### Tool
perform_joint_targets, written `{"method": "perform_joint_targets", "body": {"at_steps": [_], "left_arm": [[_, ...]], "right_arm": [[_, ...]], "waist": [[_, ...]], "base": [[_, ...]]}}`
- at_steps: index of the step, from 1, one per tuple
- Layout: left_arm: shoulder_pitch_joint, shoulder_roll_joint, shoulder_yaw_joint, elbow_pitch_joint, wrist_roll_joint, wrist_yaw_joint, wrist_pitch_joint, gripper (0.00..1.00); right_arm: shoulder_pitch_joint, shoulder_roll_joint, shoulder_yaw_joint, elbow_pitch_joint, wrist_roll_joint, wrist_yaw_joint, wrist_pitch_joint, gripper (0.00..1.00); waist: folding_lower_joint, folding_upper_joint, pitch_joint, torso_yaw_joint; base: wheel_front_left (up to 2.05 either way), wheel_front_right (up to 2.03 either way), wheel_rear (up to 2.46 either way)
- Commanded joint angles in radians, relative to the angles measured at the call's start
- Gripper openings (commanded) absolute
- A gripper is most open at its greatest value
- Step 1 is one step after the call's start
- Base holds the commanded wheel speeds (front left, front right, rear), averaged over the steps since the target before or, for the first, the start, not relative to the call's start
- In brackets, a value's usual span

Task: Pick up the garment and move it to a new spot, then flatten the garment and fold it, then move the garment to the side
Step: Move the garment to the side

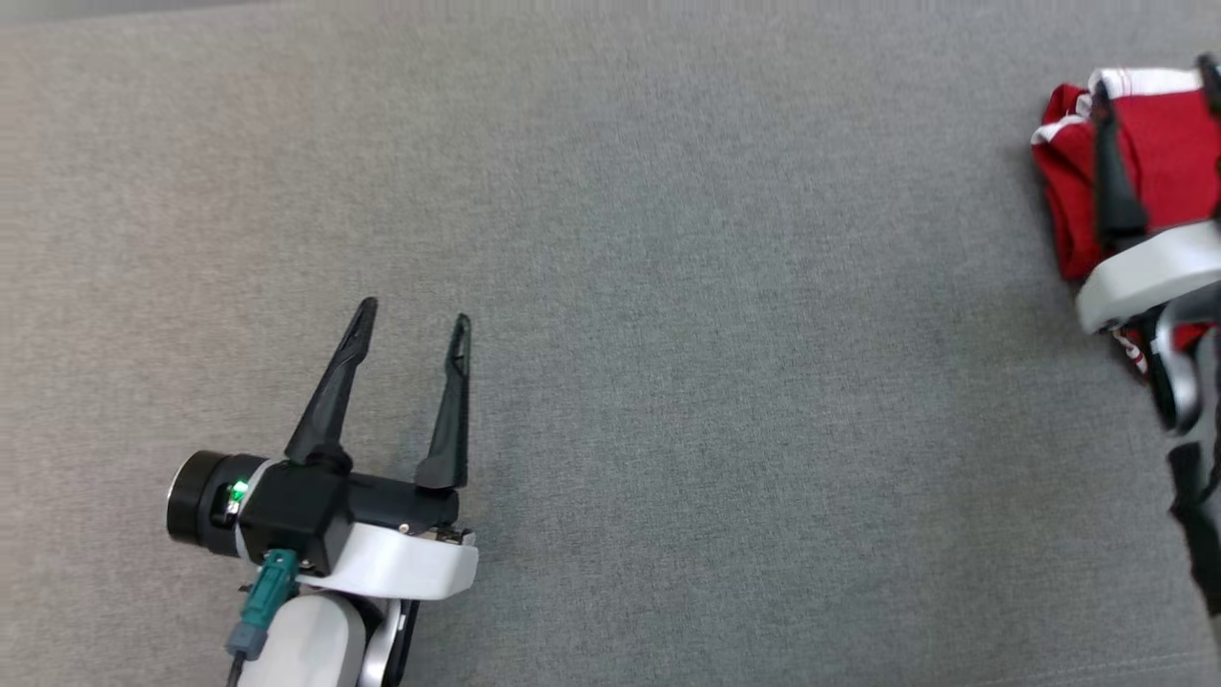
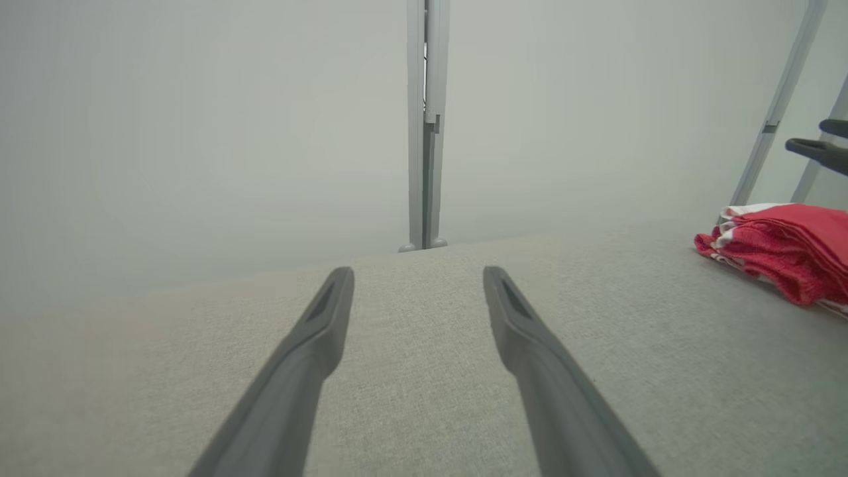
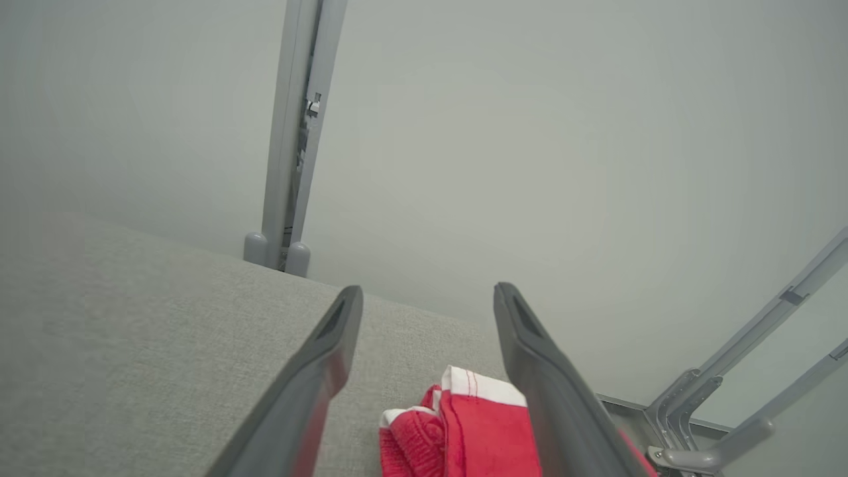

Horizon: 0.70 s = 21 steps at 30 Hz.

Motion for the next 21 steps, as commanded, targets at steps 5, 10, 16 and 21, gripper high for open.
{"method": "perform_joint_targets", "body": {"at_steps": [5,10,16,21], "left_arm": [[0.041,-0.007,0.048,0.009,-0.038,0.022,0.0,1.0],[0.078,-0.018,0.09,0.022,-0.069,0.028,0.0,1.0],[0.126,-0.024,0.116,0.034,-0.066,0.022,0.0,1.0],[0.174,-0.029,0.138,0.059,-0.066,0.011,0.0,1.0]], "right_arm": [[0.092,0.055,0.037,-0.081,0.078,0.0,-0.005,1.0],[0.198,0.108,0.069,-0.177,0.113,0.0,-0.005,1.0],[0.341,0.156,0.074,-0.284,0.161,0.0,-0.005,1.0],[0.49,0.175,0.054,-0.363,0.202,0.0,-0.005,1.0]], "waist": [[0.0,0.0,-0.092,0.033],[0.0,0.0,-0.157,0.04],[0.0,0.0,-0.229,0.042],[0.0,0.0,-0.293,0.042]], "base": [[0.0,0.0,0.0],[0.0,0.0,0.0],[0.0,0.0,0.0],[0.0,0.0,0.0]]}}
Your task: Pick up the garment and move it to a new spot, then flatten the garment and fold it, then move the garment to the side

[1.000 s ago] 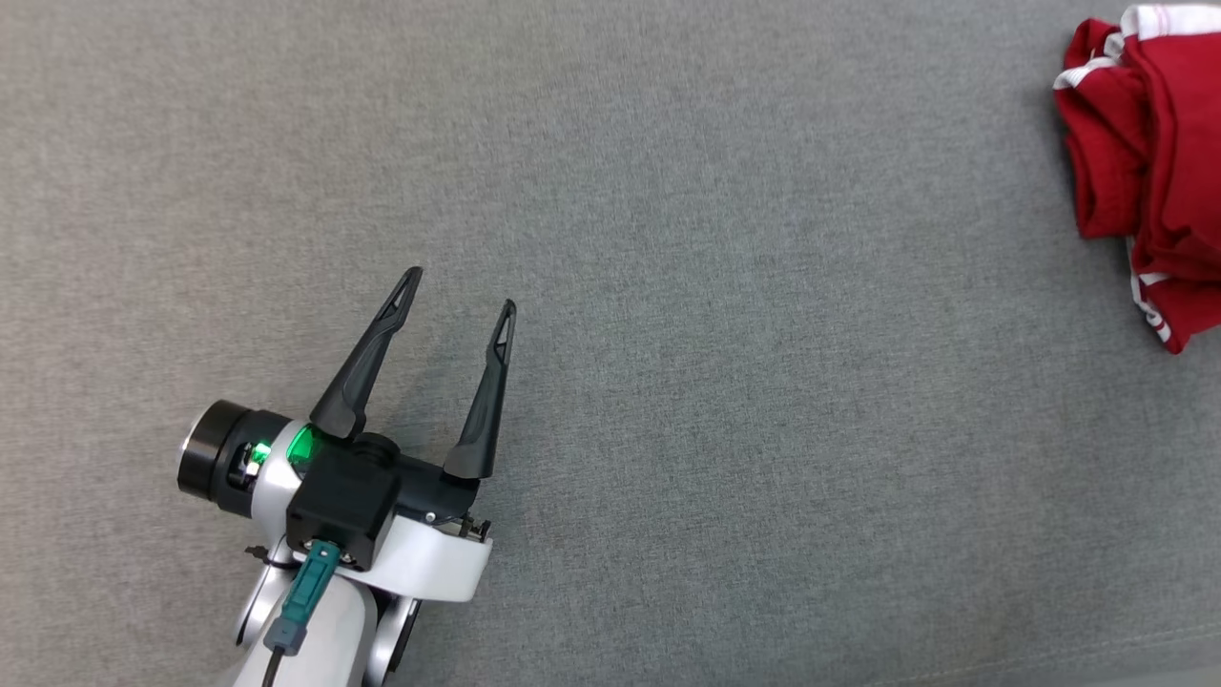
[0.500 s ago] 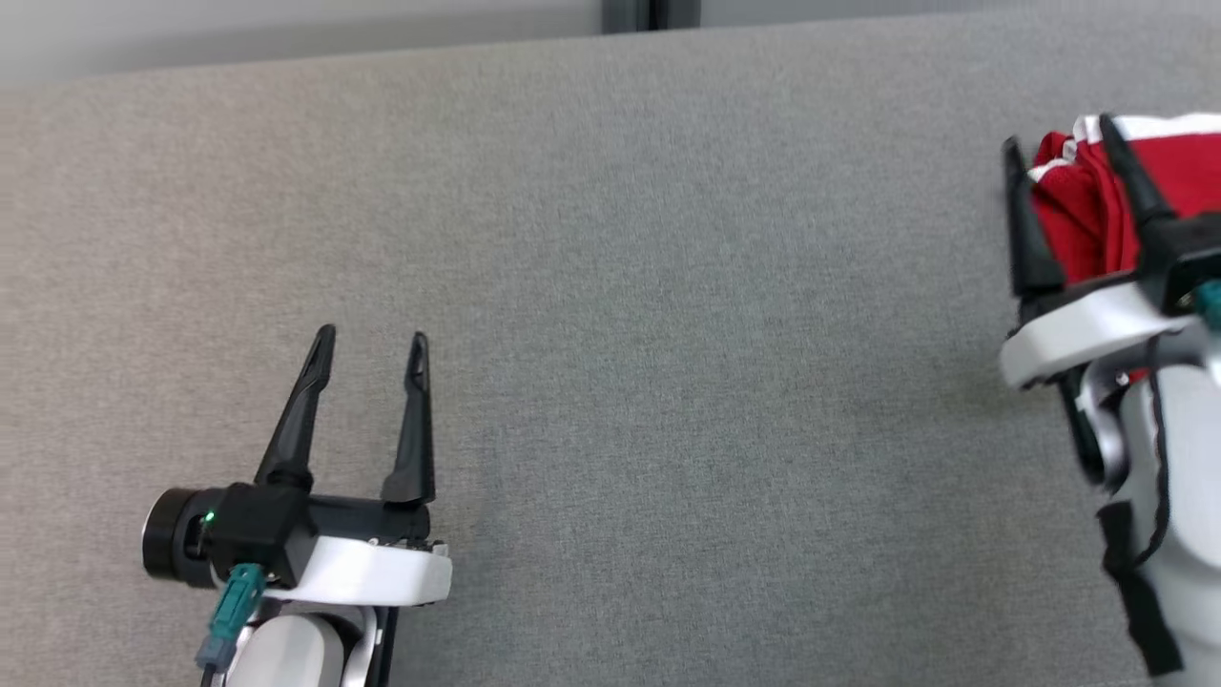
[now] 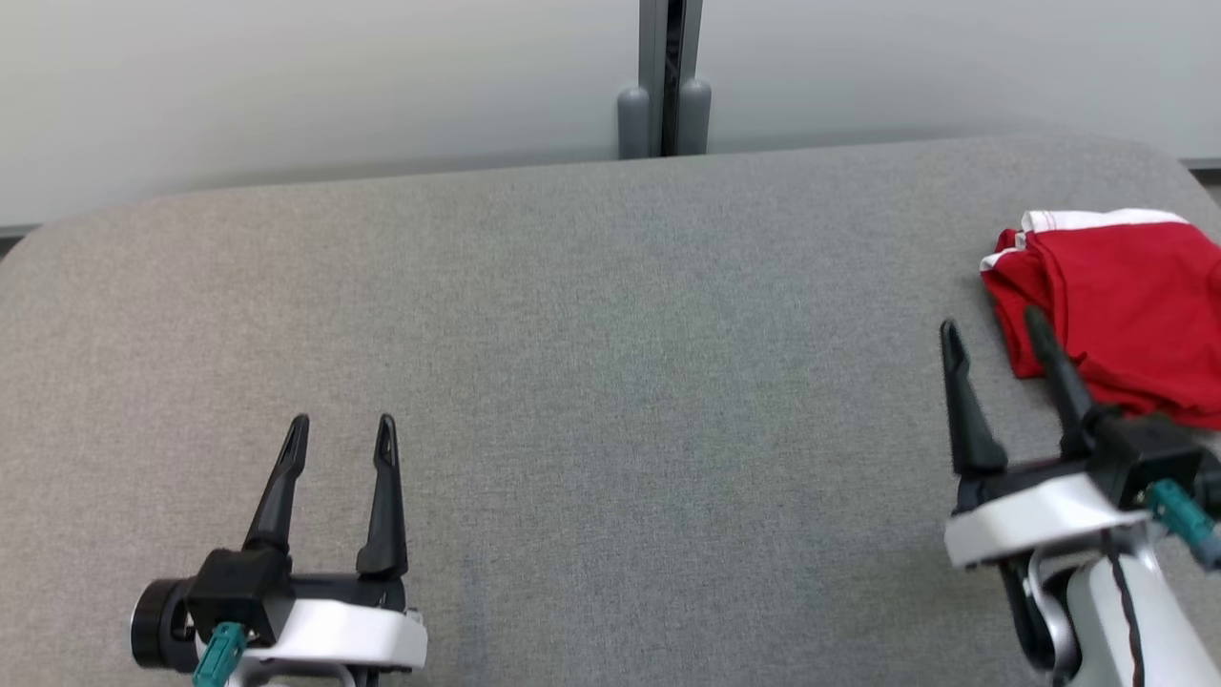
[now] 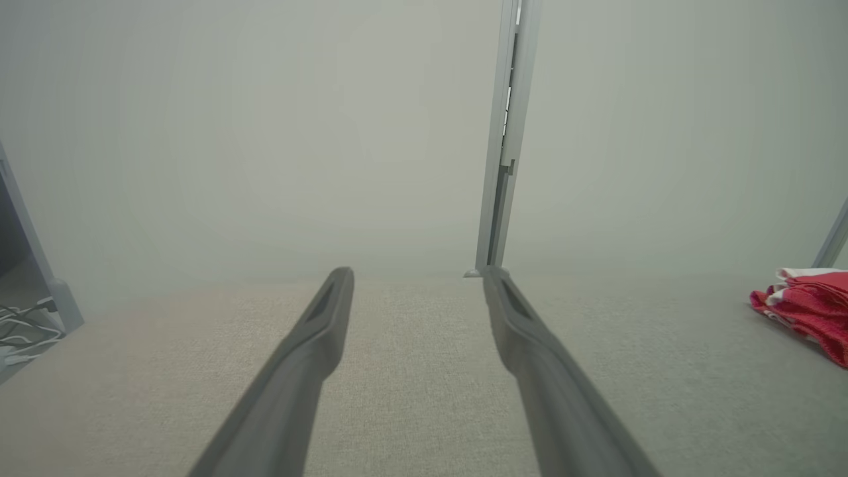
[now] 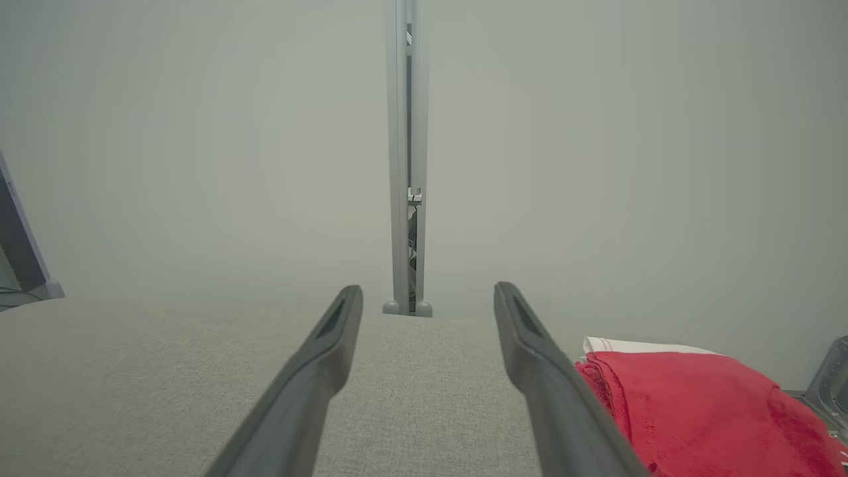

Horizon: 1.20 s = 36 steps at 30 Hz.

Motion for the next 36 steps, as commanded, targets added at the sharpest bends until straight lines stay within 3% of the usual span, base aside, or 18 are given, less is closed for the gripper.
{"method": "perform_joint_targets", "body": {"at_steps": [1,11,15,36], "left_arm": [[0.017,0.003,0.009,0.008,-0.005,-0.005,0.0,1.0],[0.087,-0.002,0.034,0.052,-0.02,-0.047,0.0,1.0],[0.105,-0.002,0.045,0.063,-0.022,-0.04,0.0,1.0],[0.141,-0.002,0.053,0.097,-0.017,-0.034,0.0,1.0]], "right_arm": [[0.035,0.0,0.003,-0.014,0.009,0.0,-0.005,1.0],[0.23,0.02,0.026,-0.102,0.009,0.0,-0.005,1.0],[0.274,0.024,0.026,-0.119,0.003,0.0,-0.005,1.0],[0.33,0.037,0.013,-0.133,0.006,0.0,-0.005,1.0]], "waist": [[0.0,0.0,-0.029,-0.001],[0.0,0.0,-0.097,-0.002],[0.0,0.0,-0.113,-0.002],[0.0,0.0,-0.159,0.01]], "base": [[0.0,0.0,0.0],[0.0,0.0,0.0],[0.0,0.0,0.0],[0.0,0.0,0.0]]}}
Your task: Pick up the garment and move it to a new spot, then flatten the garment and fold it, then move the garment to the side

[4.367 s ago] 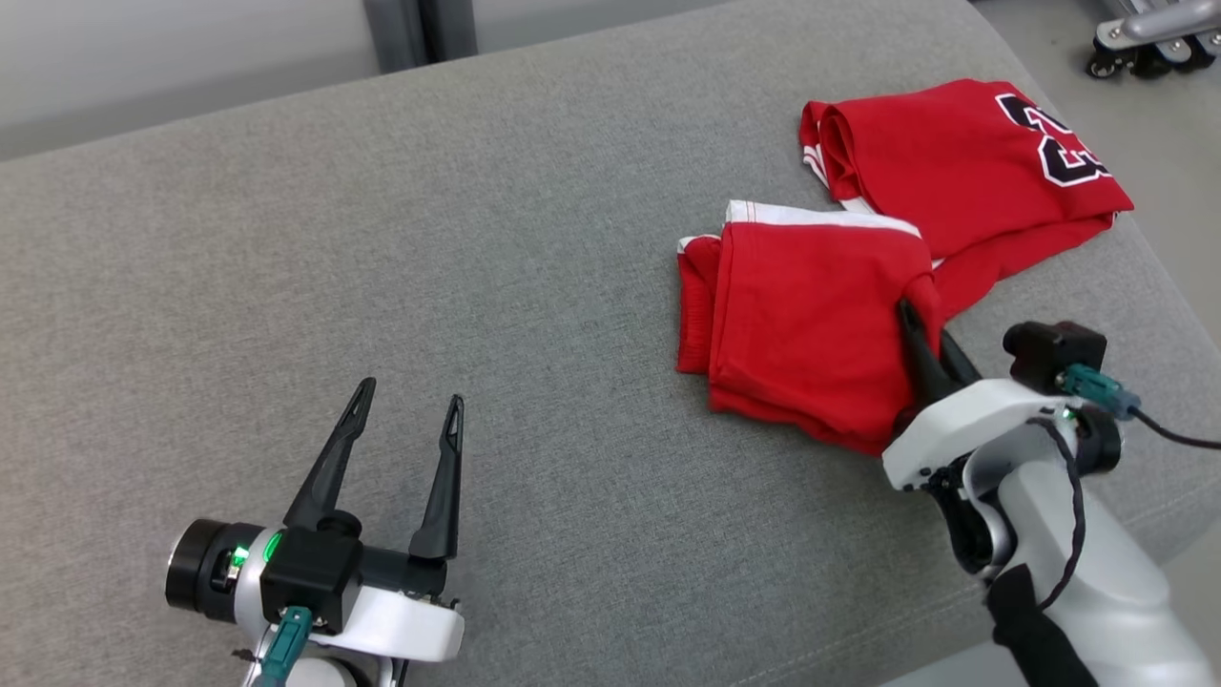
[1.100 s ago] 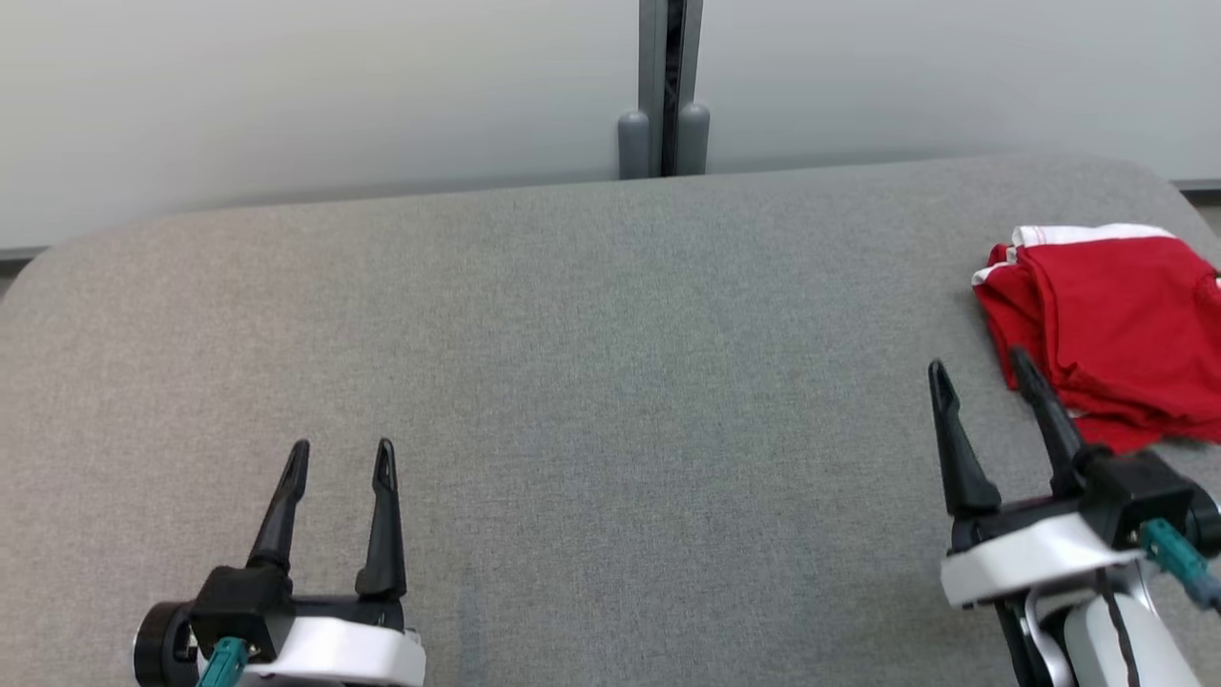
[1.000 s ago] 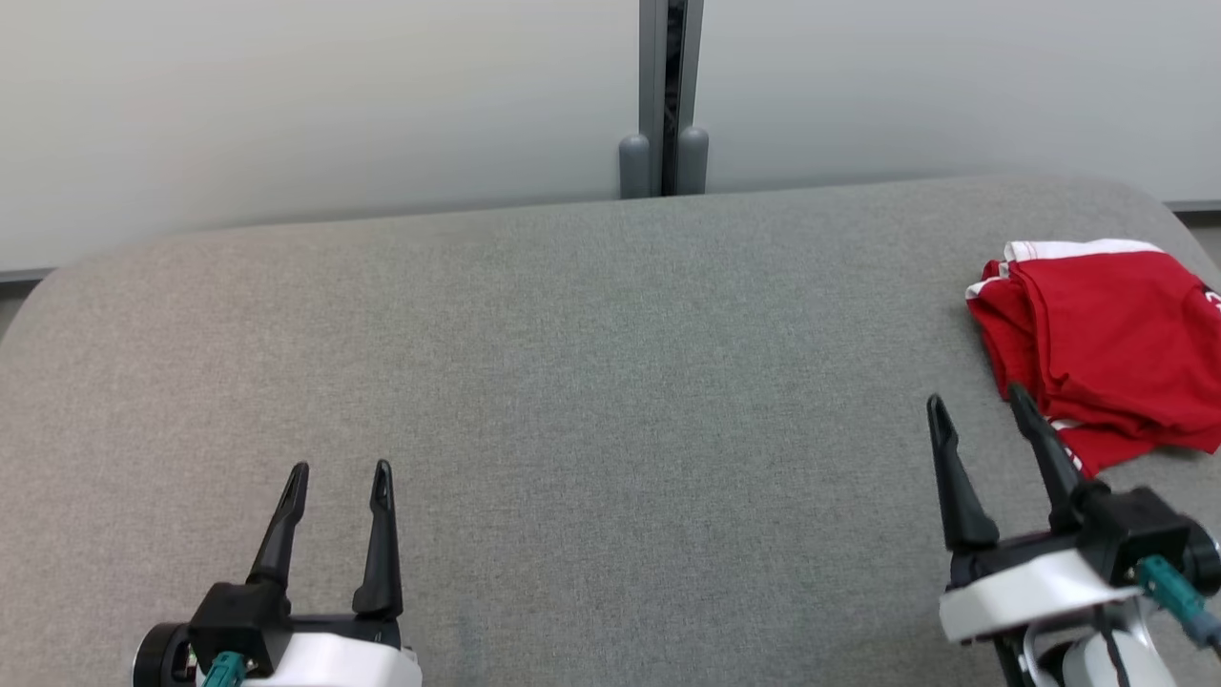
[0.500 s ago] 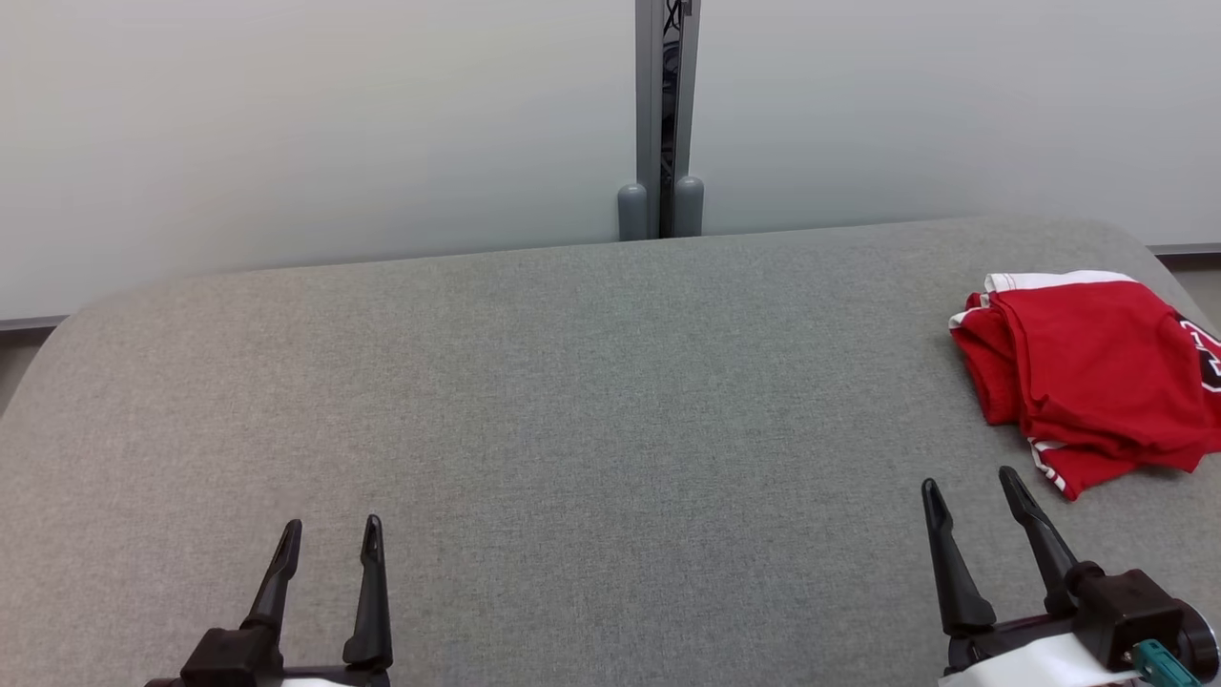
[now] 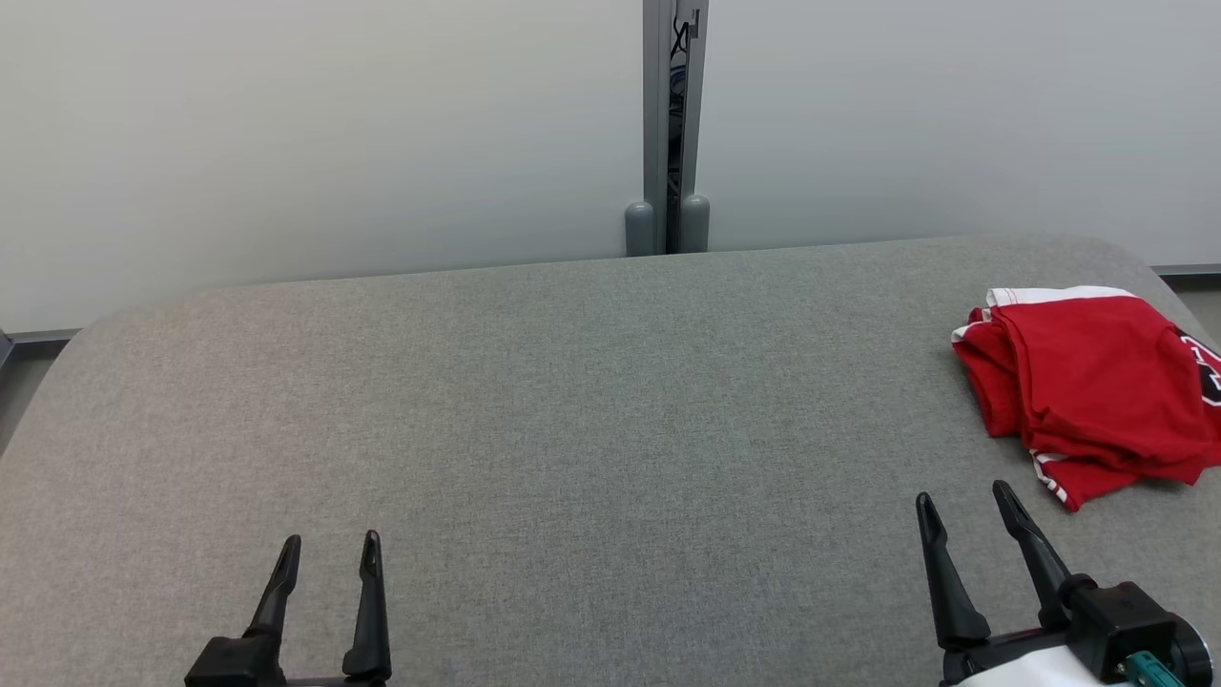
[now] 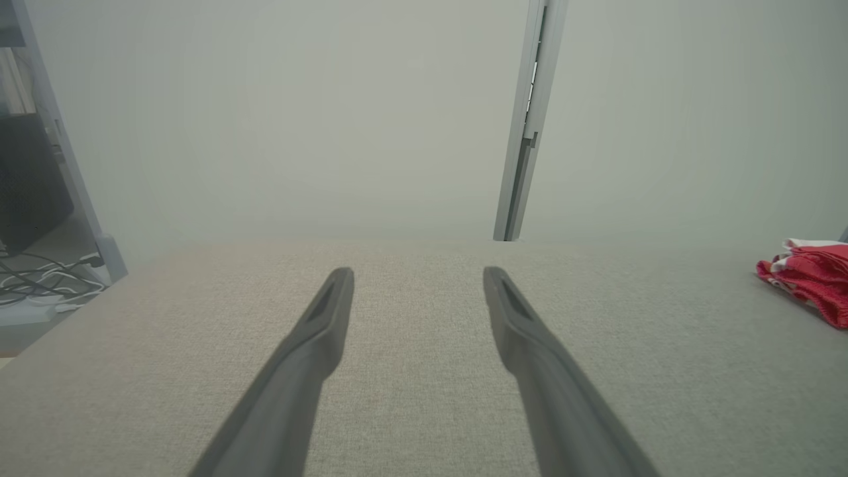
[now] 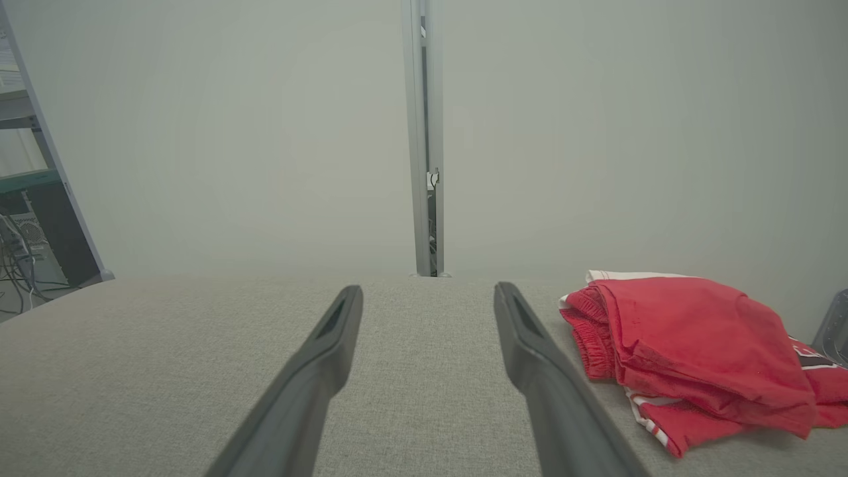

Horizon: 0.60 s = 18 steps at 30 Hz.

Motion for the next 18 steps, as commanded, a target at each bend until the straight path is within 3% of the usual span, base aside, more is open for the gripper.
{"method": "perform_joint_targets", "body": {"at_steps": [1,9,10,15,18], "left_arm": [[0.006,0.003,0.005,0.003,0.006,-0.003,0.0,1.0],[0.008,0.003,-0.001,0.01,0.012,0.002,0.0,1.0],[0.0,0.0,-0.002,0.012,0.008,0.0,0.0,0.0],[0.02,-0.009,-0.006,0.062,0.003,0.0,0.002,0.0],[0.002,-0.008,0.006,0.071,-0.056,-0.007,0.021,0.0]], "right_arm": [[0.008,-0.001,0.0,0.0,0.005,0.0,-0.005,1.0],[0.012,-0.003,0.008,0.006,0.005,0.0,-0.005,1.0],[0.008,0.001,0.007,0.008,0.006,0.0,0.0,0.0],[0.037,0.007,0.009,0.052,0.013,0.0,0.006,0.0],[0.026,0.005,0.004,0.057,0.078,0.0,0.019,0.0]], "waist": [[0.0,0.0,-0.001,0.0],[0.0,0.0,-0.005,0.002],[0.0,0.0,-0.005,0.002],[0.0,0.0,-0.004,0.002],[0.0,0.0,-0.003,0.003]], "base": [[0.0,0.0,0.0],[0.0,0.0,0.0],[0.0,0.0,0.0],[0.0,0.0,0.0],[0.0,0.0,0.0]]}}
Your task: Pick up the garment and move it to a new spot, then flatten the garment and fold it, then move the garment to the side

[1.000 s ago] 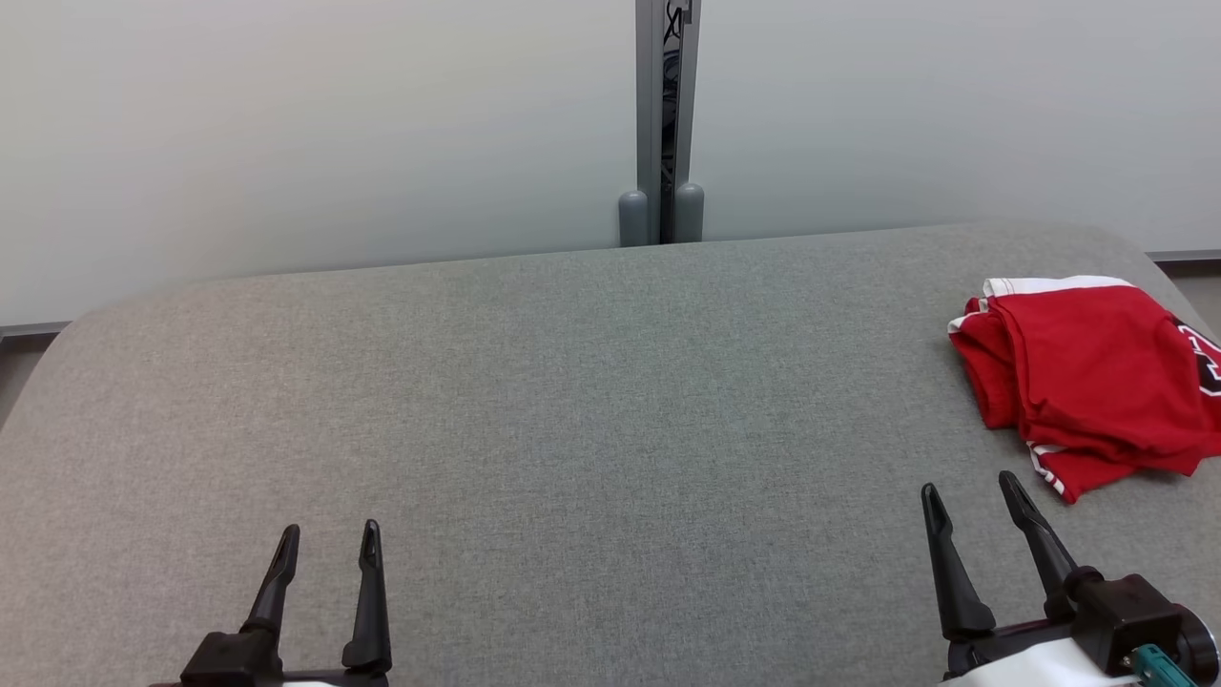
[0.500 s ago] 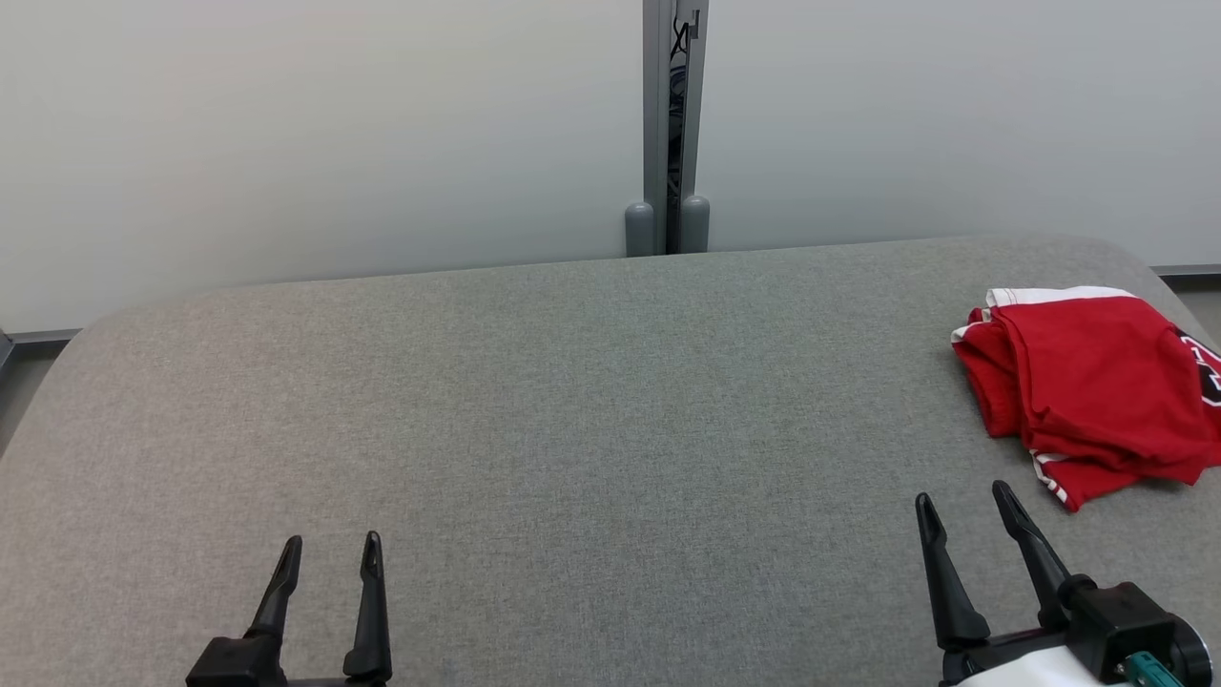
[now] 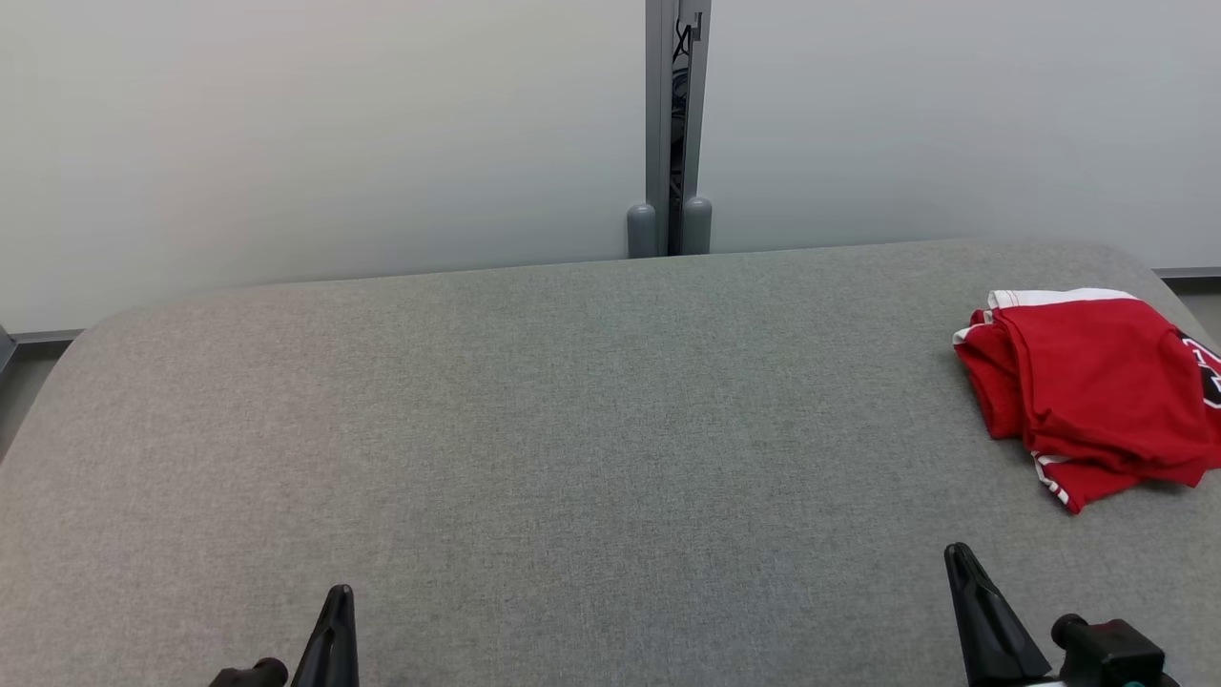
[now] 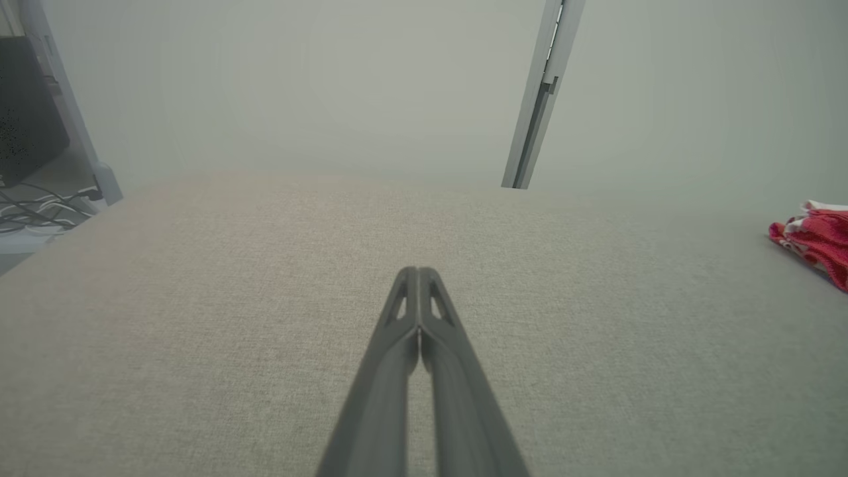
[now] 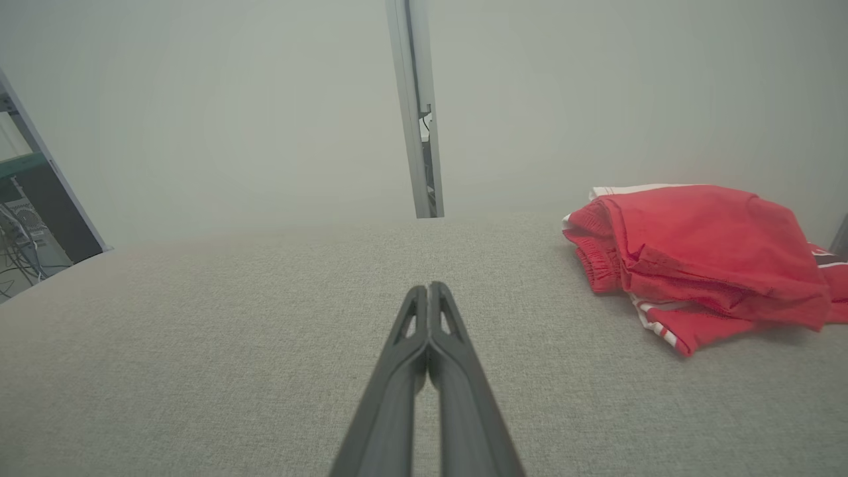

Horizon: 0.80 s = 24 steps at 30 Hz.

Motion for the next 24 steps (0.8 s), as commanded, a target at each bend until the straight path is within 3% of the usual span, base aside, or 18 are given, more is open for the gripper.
{"method": "perform_joint_targets", "body": {"at_steps": [1,24], "left_arm": [[-0.033,0.004,0.014,-0.009,-0.058,-0.009,0.013,0.0],[-0.126,0.007,0.068,0.024,-0.434,-0.055,0.112,0.0]], "right_arm": [[-0.027,-0.005,-0.007,-0.011,0.062,0.0,0.011,0.0],[-0.116,-0.018,-0.048,0.043,0.467,0.0,0.095,0.0]], "waist": [[0.0,-0.0001,0.001,0.001],[0.0,-0.0001,0.013,0.006]], "base": [[0.0,0.0,0.0],[0.0,0.0,0.0]]}}
